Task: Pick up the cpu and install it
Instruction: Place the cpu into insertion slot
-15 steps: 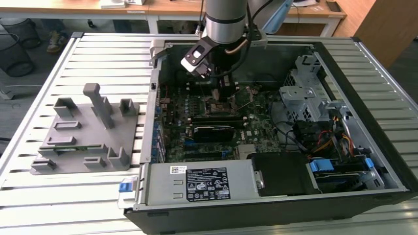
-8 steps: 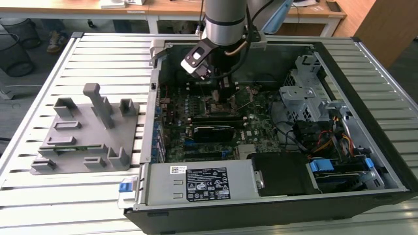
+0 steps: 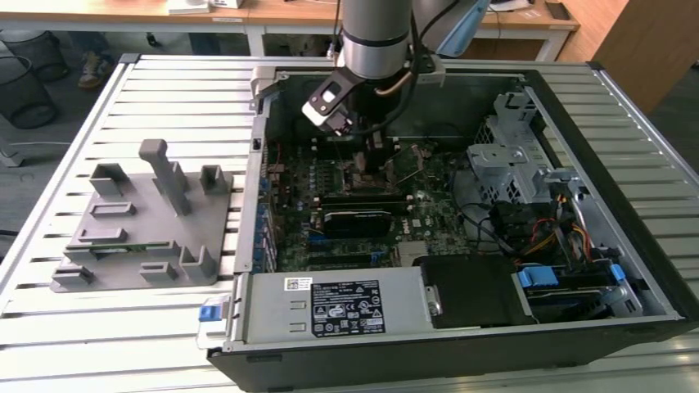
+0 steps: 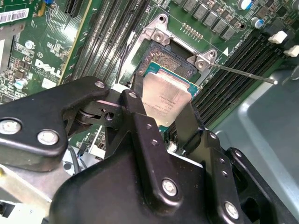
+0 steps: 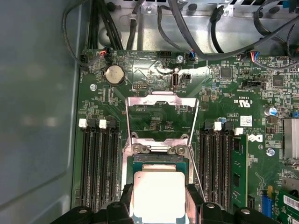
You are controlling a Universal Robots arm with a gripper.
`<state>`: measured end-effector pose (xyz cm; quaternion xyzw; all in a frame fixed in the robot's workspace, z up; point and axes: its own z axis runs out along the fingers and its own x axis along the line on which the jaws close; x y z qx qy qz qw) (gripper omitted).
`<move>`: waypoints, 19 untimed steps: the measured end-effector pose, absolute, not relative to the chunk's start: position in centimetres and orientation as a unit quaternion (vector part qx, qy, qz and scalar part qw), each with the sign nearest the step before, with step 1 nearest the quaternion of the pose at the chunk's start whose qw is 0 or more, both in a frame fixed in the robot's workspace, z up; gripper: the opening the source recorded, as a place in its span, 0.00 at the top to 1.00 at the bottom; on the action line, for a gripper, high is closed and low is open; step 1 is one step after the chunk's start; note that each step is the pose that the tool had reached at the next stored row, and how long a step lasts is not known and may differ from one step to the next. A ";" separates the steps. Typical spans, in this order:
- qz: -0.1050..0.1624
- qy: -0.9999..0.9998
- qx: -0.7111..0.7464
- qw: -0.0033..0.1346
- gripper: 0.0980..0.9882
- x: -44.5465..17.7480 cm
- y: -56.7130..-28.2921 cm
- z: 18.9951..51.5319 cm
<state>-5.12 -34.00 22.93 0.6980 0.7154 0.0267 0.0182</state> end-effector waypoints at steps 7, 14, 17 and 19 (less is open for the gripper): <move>0.027 0.715 0.698 0.018 0.52 -5.2 -34.0 22.4; 0.027 0.714 0.699 0.018 0.52 -5.2 -34.0 21.9; 0.027 0.712 0.701 0.018 0.52 -5.3 -34.0 21.7; 0.027 0.711 0.703 0.018 0.52 -5.3 -34.0 21.6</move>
